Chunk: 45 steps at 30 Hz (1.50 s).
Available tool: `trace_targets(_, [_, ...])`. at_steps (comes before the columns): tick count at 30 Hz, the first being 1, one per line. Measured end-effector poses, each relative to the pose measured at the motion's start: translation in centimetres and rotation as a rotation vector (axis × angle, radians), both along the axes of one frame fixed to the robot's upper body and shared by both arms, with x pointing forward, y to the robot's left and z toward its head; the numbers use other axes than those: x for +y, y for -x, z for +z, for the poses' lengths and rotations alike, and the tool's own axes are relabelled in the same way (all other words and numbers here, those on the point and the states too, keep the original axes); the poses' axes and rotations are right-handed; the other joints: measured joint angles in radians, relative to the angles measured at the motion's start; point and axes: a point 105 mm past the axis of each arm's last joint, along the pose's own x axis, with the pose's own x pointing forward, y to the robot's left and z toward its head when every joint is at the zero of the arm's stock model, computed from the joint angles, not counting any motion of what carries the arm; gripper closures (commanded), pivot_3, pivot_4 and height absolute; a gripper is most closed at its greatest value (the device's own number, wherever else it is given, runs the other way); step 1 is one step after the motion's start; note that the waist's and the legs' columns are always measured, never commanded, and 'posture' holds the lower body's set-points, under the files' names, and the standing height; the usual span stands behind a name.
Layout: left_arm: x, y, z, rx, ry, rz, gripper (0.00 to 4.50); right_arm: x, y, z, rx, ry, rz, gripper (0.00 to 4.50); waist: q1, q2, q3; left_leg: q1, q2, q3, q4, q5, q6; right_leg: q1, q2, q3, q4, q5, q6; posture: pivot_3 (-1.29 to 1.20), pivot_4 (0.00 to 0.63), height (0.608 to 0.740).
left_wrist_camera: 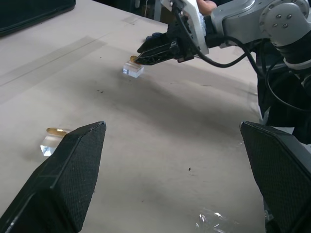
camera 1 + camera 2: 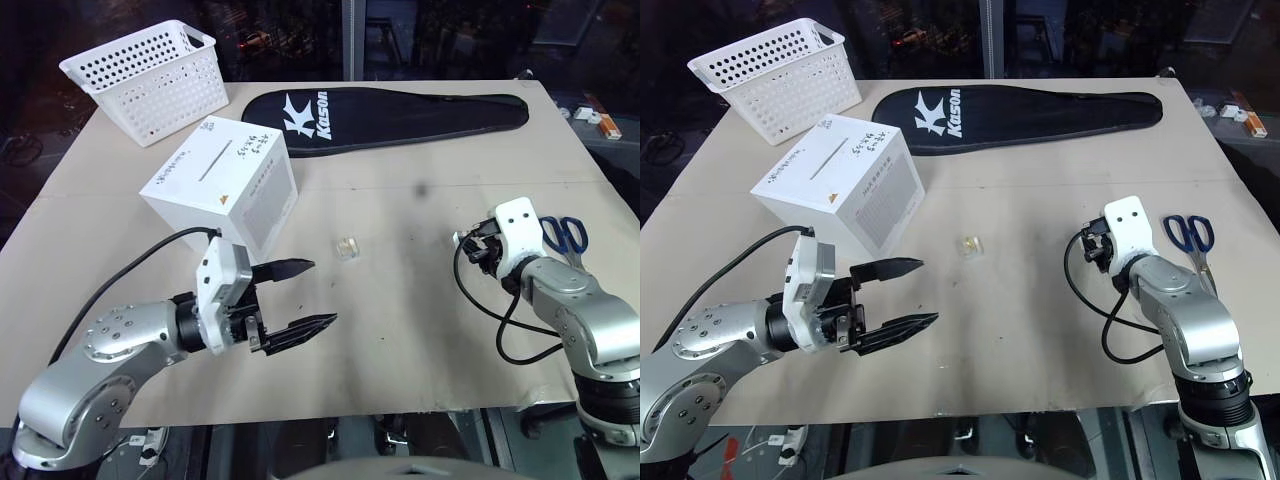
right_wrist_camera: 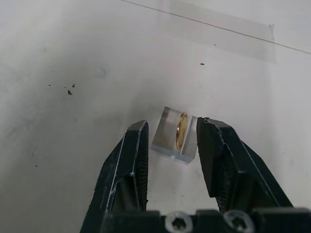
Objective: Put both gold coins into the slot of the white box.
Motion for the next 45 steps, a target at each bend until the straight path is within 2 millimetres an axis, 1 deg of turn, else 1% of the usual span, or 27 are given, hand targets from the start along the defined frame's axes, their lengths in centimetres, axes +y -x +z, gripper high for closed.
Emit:
trace_targets(9, [0.4, 0.0, -0.6, 0.014, -0.004, 0.011, 0.0, -0.1, 0.0, -0.2, 0.01, 0.003, -0.005, 2.79, 0.0, 0.0, 0.0, 0.0, 0.0, 0.0, 0.0, 0.0, 0.001, 0.0, 0.0, 0.0, 0.0, 0.0, 0.0, 0.0, 0.15, 0.738])
trace_targets(12, [0.4, 0.0, -0.6, 0.013, -0.003, 0.01, 0.0, -0.1, 0.0, -0.2, 0.012, 0.002, -0.005, 3.65, 0.0, 0.0, 0.0, 0.0, 0.0, 0.0, 0.0, 0.0, 0.001, 0.0, 0.0, 0.0, 0.0, 0.0, 0.0, 0.0, 0.15, 0.738])
trace_targets(19, [0.4, -0.1, -0.4, 0.005, -0.002, 0.016, 0.0, -0.2, -0.3, 0.0, 0.01, 0.005, -0.011, 3.65, 0.0, 0.0, 0.0, 0.0, 0.0, 0.0, 0.0, -0.001, 0.001, 0.0, 0.0, 0.0, 0.0, 0.0, 0.0, 0.0, 0.15, 0.738])
trace_targets(23, [0.2, -0.5, 0.2, -0.016, 0.002, 0.027, 0.0, -0.3, -0.3, -0.2, 0.015, 0.01, -0.019, 3.65, 0.0, 0.0, 0.0, 0.0, 0.0, 0.0, 0.0, -0.001, 0.002, 0.0, 0.0, 0.0, 0.0, 0.0, 0.0, 0.0, 0.15, 0.738])
trace_targets(33, [-0.2, -1.0, 0.7, -0.02, 0.016, 0.037, 0.0, -0.4, -0.4, -0.4, 0.02, 0.01, -0.028, 3.65, 0.0, 0.0, 0.0, 0.0, 0.0, 0.0, 0.0, -0.001, 0.001, 0.0, 0.0, 0.0, 0.0, 0.0, 0.0, 0.0, 0.15, 0.738])
trace_targets(34, [-0.2, -1.0, 0.7, -0.018, 0.015, 0.041, 0.0, -0.4, -0.4, -0.5, 0.022, 0.006, -0.027, 4.23, -0.001, 0.0, 0.0, 0.0, 0.0, 0.0, 0.0, 0.0, 0.001, 0.0, 0.0, 0.0, 0.0, 0.0, 0.0, 0.0, 0.15, 0.738])
trace_targets(35, [-0.2, -1.1, 0.7, -0.019, 0.015, 0.043, 0.0, -0.3, -0.4, -0.5, 0.022, 0.005, -0.026, 4.46, 0.0, 0.0, 0.0, 0.0, 0.0, 0.0, 0.0, 0.0, 0.0, 0.0, 0.0, 0.0, 0.0, 0.0, 0.0, 0.0, 0.15, 0.738])
trace_targets(45, [-0.2, -1.3, 1.0, -0.029, 0.015, 0.047, 0.0, -0.3, -0.5, -0.7, 0.023, 0.01, -0.027, 4.46, 0.0, 0.0, 0.0, 0.0, 0.0, 0.0, 0.0, 0.001, -0.001, 0.0, 0.0, 0.0, 0.0, 0.0, 0.0, 0.0, 0.15, 0.738])
